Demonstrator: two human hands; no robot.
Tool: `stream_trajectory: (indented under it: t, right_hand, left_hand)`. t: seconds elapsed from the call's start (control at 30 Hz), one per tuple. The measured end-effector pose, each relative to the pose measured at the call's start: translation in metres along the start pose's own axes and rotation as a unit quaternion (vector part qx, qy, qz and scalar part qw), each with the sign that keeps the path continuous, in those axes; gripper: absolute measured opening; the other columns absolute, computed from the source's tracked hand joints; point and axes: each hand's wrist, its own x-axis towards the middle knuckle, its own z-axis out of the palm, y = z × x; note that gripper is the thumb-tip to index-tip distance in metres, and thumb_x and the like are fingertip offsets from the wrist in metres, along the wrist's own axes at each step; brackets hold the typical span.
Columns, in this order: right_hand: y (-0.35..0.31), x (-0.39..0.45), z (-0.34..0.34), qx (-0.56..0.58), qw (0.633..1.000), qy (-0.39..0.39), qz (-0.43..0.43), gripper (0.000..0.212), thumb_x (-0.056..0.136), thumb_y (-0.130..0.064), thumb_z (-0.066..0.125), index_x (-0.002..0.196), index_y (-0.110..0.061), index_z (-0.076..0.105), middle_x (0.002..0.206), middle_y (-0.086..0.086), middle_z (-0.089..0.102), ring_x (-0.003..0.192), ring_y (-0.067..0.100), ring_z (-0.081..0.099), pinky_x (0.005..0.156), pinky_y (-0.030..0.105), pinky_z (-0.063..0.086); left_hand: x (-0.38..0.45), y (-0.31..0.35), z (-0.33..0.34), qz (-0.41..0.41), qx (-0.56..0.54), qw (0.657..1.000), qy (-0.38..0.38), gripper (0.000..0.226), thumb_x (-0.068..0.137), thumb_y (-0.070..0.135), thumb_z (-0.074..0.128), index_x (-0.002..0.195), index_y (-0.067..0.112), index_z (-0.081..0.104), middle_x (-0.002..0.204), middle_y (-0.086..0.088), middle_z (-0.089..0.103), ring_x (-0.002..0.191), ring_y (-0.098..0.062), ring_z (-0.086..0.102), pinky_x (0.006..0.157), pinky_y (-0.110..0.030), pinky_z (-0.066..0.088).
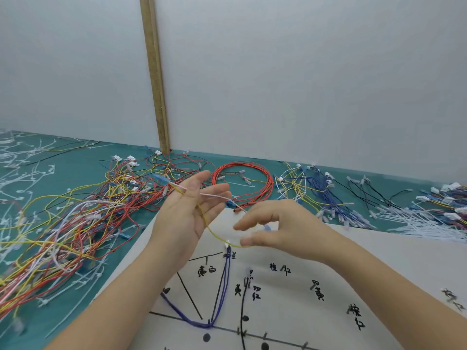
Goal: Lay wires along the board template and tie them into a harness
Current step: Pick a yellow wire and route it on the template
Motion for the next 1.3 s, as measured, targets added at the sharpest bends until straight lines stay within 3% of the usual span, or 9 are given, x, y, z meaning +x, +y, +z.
stream_trajectory:
  t: [0.07, 0.2, 0.3, 0.4, 0.6, 0.8, 0.93, 1.03, 1.3]
  right_hand:
    - [-0.013, 0.003, -0.009, 0.068, 0.995, 0.066, -0.015, 0.016, 0.083, -0.019, 0.067, 0.085, -0.034, 0.071, 0.086, -0.006, 0.072, 0.083, 0.004, 0.064, 0.079, 0.02, 0.049]
    - [-0.027, 0.019, -0.041, 0.128, 0.968, 0.215, -0.029, 0.021, 0.09, -0.017, 0.057, 0.087, -0.036, 0.066, 0.071, -0.026, 0.066, 0.069, -0.006, 0.057, 0.064, 0.007, 0.043]
    - [-0.027, 0.023, -0.058, 0.202, 0.952, 0.229, 0.002, 0.013, 0.092, -0.024, 0.053, 0.096, -0.029, 0.065, 0.075, -0.022, 0.066, 0.066, -0.007, 0.058, 0.06, 0.009, 0.045]
    - [-0.015, 0.016, -0.066, 0.297, 0.933, 0.197, 0.05, 0.015, 0.092, -0.02, 0.052, 0.1, -0.02, 0.065, 0.079, -0.008, 0.069, 0.067, 0.017, 0.061, 0.06, 0.024, 0.051]
    - [0.006, 0.008, -0.068, 0.367, 0.912, 0.163, 0.077, 0.012, 0.084, -0.005, 0.06, 0.082, -0.014, 0.069, 0.066, -0.002, 0.067, 0.064, 0.009, 0.064, 0.063, 0.018, 0.054]
    - [0.018, 0.013, -0.058, 0.377, 0.907, 0.146, 0.117, 0.007, 0.079, -0.007, 0.064, 0.083, -0.011, 0.069, 0.063, -0.002, 0.067, 0.062, 0.01, 0.065, 0.061, 0.022, 0.056]
    - [0.023, 0.009, -0.063, 0.416, 0.894, 0.097, 0.135, 0.019, 0.071, -0.016, 0.064, 0.087, -0.008, 0.068, 0.072, 0.004, 0.07, 0.069, 0.016, 0.069, 0.06, 0.024, 0.057]
    - [0.025, 0.01, -0.063, 0.41, 0.892, 0.128, 0.143, 0.007, 0.083, -0.007, 0.06, 0.085, -0.007, 0.067, 0.066, 0.003, 0.068, 0.065, 0.014, 0.069, 0.055, 0.02, 0.055]
    - [0.022, 0.016, -0.055, 0.398, 0.884, 0.191, 0.152, 0.015, 0.09, 0.0, 0.051, 0.081, -0.005, 0.063, 0.058, 0.002, 0.059, 0.05, 0.008, 0.06, 0.049, 0.017, 0.052]
  left_hand:
    - [-0.003, 0.005, 0.01, -0.004, 0.014, 0.999, -0.031, 0.022, 0.093, 0.024, 0.038, 0.103, 0.012, 0.055, 0.076, -0.009, 0.073, 0.071, -0.02, 0.07, 0.063, -0.025, 0.058]
    - [0.0, 0.013, 0.047, -0.025, 0.153, 0.978, -0.137, 0.018, 0.092, 0.025, 0.042, 0.099, 0.013, 0.053, 0.065, -0.003, 0.07, 0.061, -0.018, 0.068, 0.055, -0.023, 0.054]
    - [0.009, 0.015, 0.077, -0.043, 0.24, 0.942, -0.229, 0.014, 0.097, 0.021, 0.04, 0.098, 0.014, 0.052, 0.06, 0.001, 0.066, 0.051, -0.013, 0.063, 0.047, -0.018, 0.049]
    - [0.012, 0.006, 0.095, -0.046, 0.274, 0.923, -0.267, 0.013, 0.097, 0.021, 0.042, 0.091, 0.016, 0.052, 0.054, 0.004, 0.061, 0.043, -0.012, 0.058, 0.041, -0.016, 0.043]
    - [0.012, -0.019, 0.082, -0.081, 0.188, 0.958, -0.199, 0.023, 0.097, 0.024, 0.04, 0.089, 0.016, 0.06, 0.063, 0.004, 0.065, 0.052, -0.013, 0.063, 0.048, -0.02, 0.051]
    - [0.012, -0.029, 0.068, -0.105, 0.149, 0.976, -0.115, 0.015, 0.093, 0.014, 0.049, 0.081, 0.014, 0.059, 0.063, 0.004, 0.068, 0.053, -0.01, 0.065, 0.05, -0.021, 0.053]
    - [0.013, -0.029, 0.066, -0.131, 0.126, 0.976, -0.119, 0.015, 0.095, 0.017, 0.046, 0.084, 0.012, 0.056, 0.062, 0.003, 0.067, 0.05, -0.012, 0.062, 0.048, -0.021, 0.052]
    - [0.012, -0.03, 0.068, -0.151, 0.103, 0.974, -0.135, 0.015, 0.095, 0.018, 0.046, 0.087, 0.01, 0.056, 0.06, 0.003, 0.066, 0.046, -0.01, 0.059, 0.046, -0.02, 0.049]
    - [0.012, -0.027, 0.066, -0.191, 0.1, 0.963, -0.162, 0.017, 0.092, 0.011, 0.049, 0.075, 0.009, 0.051, 0.06, 0.001, 0.067, 0.046, -0.01, 0.06, 0.046, -0.021, 0.051]
